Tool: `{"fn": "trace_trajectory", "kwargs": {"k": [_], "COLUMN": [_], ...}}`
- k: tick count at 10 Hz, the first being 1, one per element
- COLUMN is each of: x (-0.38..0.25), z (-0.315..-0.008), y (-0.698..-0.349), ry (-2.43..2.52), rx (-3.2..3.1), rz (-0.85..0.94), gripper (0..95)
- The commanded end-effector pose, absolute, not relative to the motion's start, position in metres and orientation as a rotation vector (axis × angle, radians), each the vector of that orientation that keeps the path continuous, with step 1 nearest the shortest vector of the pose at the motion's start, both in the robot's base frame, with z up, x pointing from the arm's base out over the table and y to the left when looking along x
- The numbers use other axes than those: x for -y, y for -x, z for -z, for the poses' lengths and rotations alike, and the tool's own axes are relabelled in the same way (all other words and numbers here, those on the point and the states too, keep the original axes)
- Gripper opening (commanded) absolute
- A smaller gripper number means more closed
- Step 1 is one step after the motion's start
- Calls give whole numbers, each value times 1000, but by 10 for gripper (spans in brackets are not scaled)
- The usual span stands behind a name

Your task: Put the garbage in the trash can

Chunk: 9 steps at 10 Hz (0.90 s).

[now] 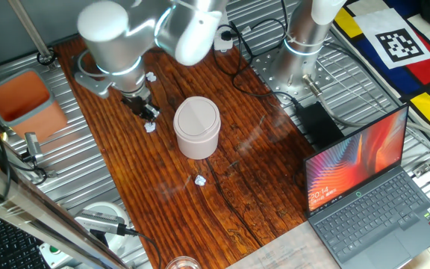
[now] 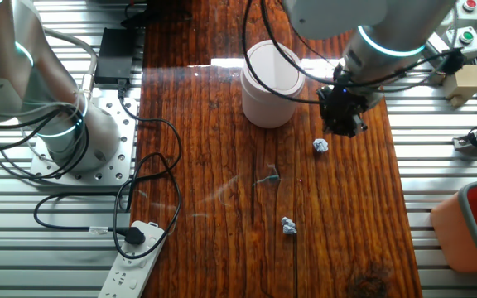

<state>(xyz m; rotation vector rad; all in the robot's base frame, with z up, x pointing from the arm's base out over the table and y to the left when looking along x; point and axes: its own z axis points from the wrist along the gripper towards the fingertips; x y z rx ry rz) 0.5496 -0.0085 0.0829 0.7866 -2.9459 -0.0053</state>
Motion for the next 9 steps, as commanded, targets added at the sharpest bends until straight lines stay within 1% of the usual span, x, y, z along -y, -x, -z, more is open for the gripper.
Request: {"fn": "trace_trajectory", "kwargs": {"k": [1, 2, 3, 4, 5, 6, 7, 9], "x": [8, 8, 8, 8, 8, 8, 8, 11], "z": [-82, -82, -82, -82, -82, -82, -82, -74], "y": [-551, -551, -551, -551, -551, -551, -551, -555], "ry": [-771, -777, -791, -806, -819, -839, -849, -881], "rx": [2916, 2914, 2910, 2913, 2914, 2915, 2912, 2910], "rz": [-27, -25, -22, -13, -13, -13, -12, -7], "gripper": [0, 0, 190, 190, 380, 380, 570, 570]}}
